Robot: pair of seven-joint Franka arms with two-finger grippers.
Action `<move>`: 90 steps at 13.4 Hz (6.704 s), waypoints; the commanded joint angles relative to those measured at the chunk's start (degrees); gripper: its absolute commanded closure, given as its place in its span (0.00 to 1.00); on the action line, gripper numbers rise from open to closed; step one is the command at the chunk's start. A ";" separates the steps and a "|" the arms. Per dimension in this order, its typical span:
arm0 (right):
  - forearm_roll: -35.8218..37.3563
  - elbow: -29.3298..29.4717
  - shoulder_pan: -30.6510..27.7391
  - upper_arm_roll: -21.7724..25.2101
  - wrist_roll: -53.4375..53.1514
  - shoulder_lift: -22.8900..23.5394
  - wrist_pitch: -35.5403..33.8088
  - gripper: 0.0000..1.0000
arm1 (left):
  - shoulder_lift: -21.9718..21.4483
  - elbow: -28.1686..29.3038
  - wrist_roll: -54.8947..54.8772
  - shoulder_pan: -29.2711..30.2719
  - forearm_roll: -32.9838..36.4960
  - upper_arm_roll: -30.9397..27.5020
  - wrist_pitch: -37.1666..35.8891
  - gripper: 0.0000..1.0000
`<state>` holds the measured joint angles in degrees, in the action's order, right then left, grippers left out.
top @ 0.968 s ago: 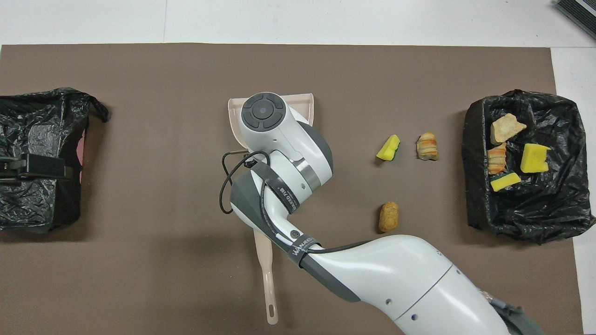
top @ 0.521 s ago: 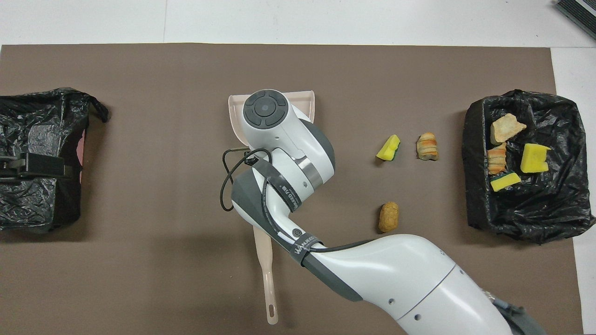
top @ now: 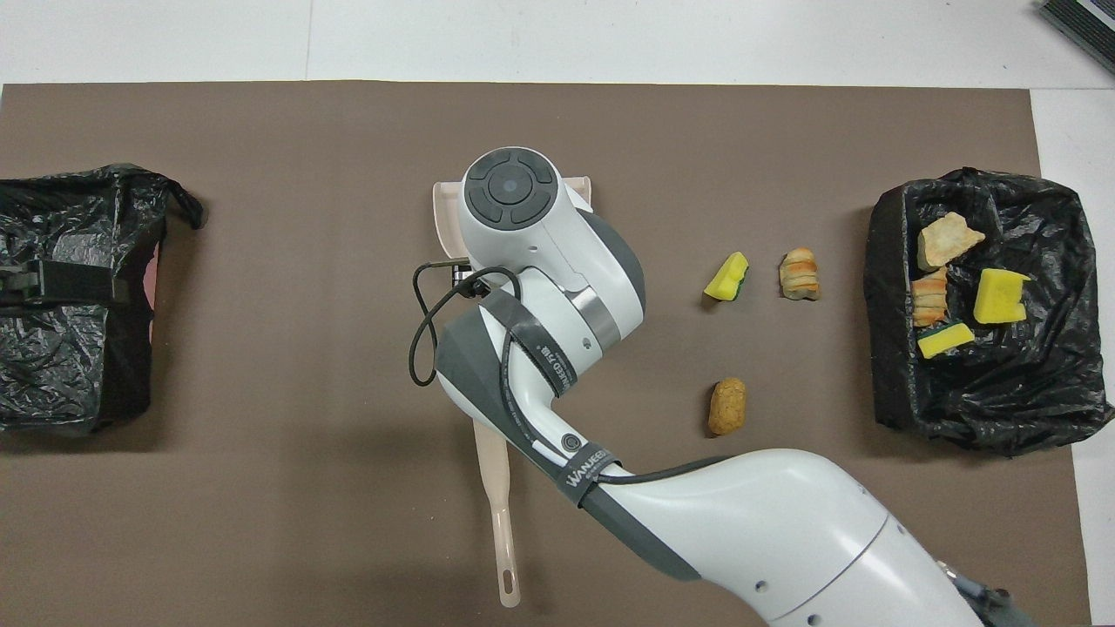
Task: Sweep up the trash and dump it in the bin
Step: 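Lower the dustpan onto the table and release it with the right gripper, then reach the left gripper to the dustpan handle while the right gripper withdraws, then lift the dustpan with the left gripper while the right gripper grasps the brush, then set the dustpan down with the left gripper while the right gripper advances the brush, then sweep the tan chunk into the dustpan with the brush in the right gripper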
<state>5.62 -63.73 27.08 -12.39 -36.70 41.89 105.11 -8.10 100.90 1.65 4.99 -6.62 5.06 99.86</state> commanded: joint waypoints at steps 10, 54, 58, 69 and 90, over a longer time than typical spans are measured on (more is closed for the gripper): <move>-3.25 -36.51 1.29 -0.44 -2.23 -29.56 4.47 0.13 | 19.44 -17.58 15.82 -11.21 4.60 1.01 3.66 0.00; -11.51 -64.58 10.46 0.00 -12.86 -45.92 18.02 1.00 | 16.81 -4.32 -44.18 -14.22 14.16 -0.05 -1.17 1.00; -11.51 -68.27 3.70 0.00 -14.62 -53.47 14.17 1.00 | 9.28 9.42 -49.81 -12.19 14.36 0.04 4.86 1.00; -9.93 -81.55 -9.77 -0.09 -14.44 -65.97 3.52 1.00 | 7.05 21.96 -39.80 -23.98 14.53 0.57 12.72 1.00; -14.67 -51.24 1.38 -1.41 -14.01 -30.20 18.37 1.00 | 7.23 25.40 -33.12 -26.17 16.73 0.48 16.59 1.00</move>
<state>-6.84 -117.52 27.16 -13.28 -53.31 10.45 123.17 0.73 124.60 -32.60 -20.62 8.86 6.11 115.02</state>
